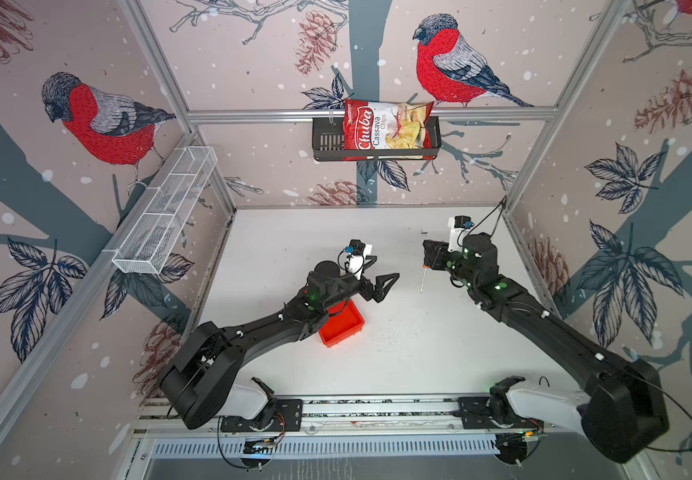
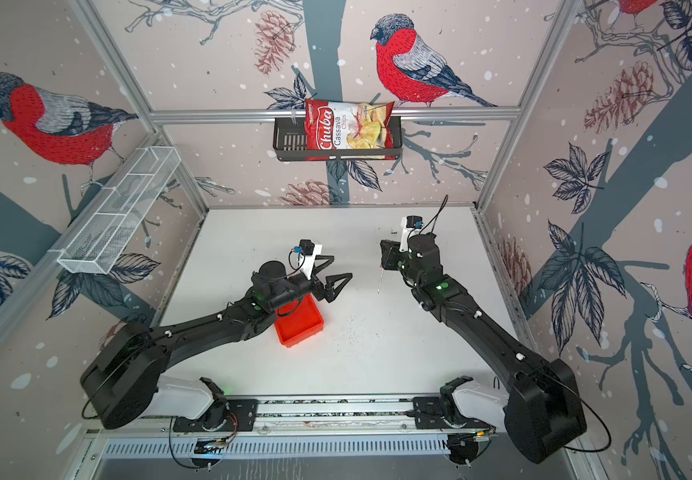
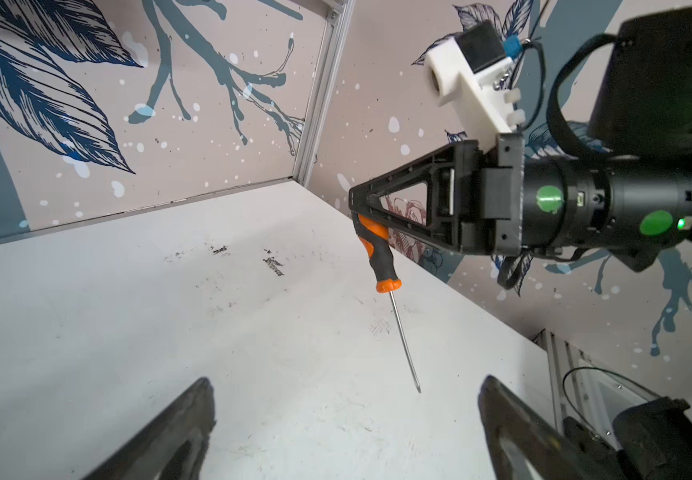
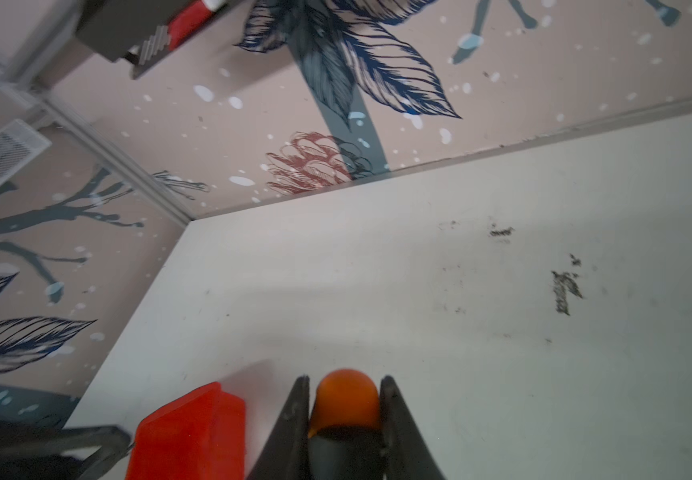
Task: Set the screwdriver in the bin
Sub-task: 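Lift the screwdriver with the right gripper toward the open left gripper, then close the left gripper on the handle while the right gripper releases it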
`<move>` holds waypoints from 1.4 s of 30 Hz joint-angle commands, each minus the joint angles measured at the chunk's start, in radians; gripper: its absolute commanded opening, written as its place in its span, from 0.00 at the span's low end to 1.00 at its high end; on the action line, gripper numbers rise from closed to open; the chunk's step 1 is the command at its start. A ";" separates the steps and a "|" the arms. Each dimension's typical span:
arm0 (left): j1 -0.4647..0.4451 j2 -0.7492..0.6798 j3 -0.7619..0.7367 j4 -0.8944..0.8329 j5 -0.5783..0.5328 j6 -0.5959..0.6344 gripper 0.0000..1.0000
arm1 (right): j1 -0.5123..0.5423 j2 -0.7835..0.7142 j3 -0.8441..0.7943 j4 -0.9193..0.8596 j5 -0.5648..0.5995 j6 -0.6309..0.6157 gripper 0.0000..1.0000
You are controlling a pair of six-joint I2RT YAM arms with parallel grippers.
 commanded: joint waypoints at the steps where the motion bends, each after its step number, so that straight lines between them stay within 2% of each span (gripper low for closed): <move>1: -0.001 0.014 0.023 0.107 0.018 -0.092 0.98 | 0.003 -0.042 -0.028 0.177 -0.143 -0.076 0.07; 9: -0.011 0.064 0.039 0.295 0.105 -0.224 0.97 | 0.008 -0.124 -0.068 0.310 -0.345 -0.089 0.07; 15: -0.031 0.101 0.068 0.343 0.162 -0.241 0.97 | 0.017 -0.138 -0.062 0.349 -0.437 -0.079 0.07; 21: -0.041 0.142 0.111 0.374 0.240 -0.256 0.87 | 0.040 -0.120 -0.045 0.367 -0.482 -0.076 0.08; 29: -0.043 0.155 0.111 0.413 0.283 -0.279 0.58 | 0.060 -0.100 -0.044 0.398 -0.508 -0.071 0.08; 37: -0.043 0.153 0.094 0.436 0.289 -0.280 0.17 | 0.064 -0.088 -0.046 0.393 -0.506 -0.071 0.09; 42: -0.043 0.146 0.094 0.421 0.287 -0.263 0.04 | 0.063 -0.094 -0.044 0.384 -0.490 -0.078 0.11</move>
